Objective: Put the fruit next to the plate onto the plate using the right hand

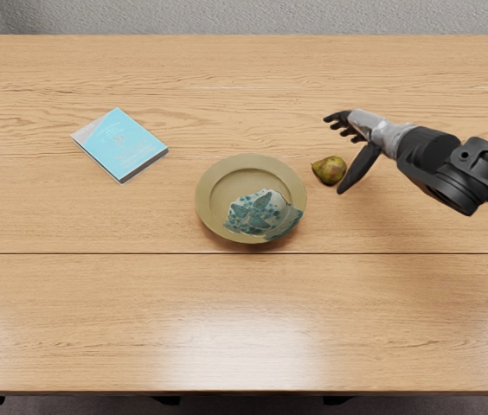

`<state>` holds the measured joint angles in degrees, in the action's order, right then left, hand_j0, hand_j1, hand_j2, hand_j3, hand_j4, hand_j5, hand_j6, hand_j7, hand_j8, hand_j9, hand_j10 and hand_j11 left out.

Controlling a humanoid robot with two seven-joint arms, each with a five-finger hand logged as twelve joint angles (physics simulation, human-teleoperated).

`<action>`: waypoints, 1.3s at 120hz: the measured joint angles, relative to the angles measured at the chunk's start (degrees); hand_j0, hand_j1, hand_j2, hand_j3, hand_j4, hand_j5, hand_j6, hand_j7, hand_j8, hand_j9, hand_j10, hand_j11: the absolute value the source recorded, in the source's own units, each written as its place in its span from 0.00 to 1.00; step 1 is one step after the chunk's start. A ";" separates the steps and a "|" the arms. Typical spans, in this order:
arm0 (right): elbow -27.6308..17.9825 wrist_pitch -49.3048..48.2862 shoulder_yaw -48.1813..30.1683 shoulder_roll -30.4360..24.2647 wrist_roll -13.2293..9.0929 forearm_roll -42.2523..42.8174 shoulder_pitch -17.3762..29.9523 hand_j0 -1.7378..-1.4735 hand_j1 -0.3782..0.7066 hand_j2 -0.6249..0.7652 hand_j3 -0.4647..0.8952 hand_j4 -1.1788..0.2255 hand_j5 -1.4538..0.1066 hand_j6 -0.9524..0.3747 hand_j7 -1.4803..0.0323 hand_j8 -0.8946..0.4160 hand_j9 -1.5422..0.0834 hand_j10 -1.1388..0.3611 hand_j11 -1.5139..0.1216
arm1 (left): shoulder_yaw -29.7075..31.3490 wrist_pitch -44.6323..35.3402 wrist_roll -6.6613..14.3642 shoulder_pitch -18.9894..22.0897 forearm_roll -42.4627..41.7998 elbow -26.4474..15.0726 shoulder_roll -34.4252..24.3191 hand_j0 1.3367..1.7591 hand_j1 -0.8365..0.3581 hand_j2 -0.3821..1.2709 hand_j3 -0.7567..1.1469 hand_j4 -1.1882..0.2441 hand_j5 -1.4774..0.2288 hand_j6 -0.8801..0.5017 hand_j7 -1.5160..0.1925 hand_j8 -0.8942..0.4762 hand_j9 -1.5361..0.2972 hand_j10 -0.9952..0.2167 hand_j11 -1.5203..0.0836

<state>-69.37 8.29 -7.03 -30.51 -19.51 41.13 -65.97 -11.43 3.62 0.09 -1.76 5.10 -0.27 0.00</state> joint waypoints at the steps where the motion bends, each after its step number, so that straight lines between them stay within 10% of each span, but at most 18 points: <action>1: 0.00 0.22 0.12 0.13 -0.13 0.03 -0.02 0.30 0.22 0.43 0.34 0.71 0.79 0.58 0.83 0.55 0.81 0.64 0.79 | 0.00 0.00 0.00 -0.04 0.00 0.00 0.00 0.76 0.97 0.23 0.40 0.81 0.85 0.62 0.87 0.64 0.82 0.80 0.93; 43: 1.99 7.88 2.40 5.97 -6.04 3.76 -0.33 0.30 0.37 0.41 0.34 0.62 0.67 0.48 0.71 0.44 0.70 0.55 0.68 | 0.00 0.00 0.01 -0.06 0.00 0.00 0.00 0.76 0.97 0.23 0.40 0.81 0.85 0.62 0.87 0.64 0.82 0.80 0.93; 156: 5.75 15.65 7.12 10.73 -5.86 5.23 0.49 0.30 0.47 0.39 0.34 0.55 0.60 0.41 0.64 0.37 0.63 0.49 0.61 | 0.00 0.00 0.00 -0.04 0.00 0.00 0.00 0.76 0.97 0.23 0.40 0.81 0.85 0.62 0.87 0.64 0.82 0.80 0.93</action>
<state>-63.63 23.95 0.09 -19.78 -25.37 46.36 -65.48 -11.43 3.62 0.09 -1.80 5.10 -0.27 0.00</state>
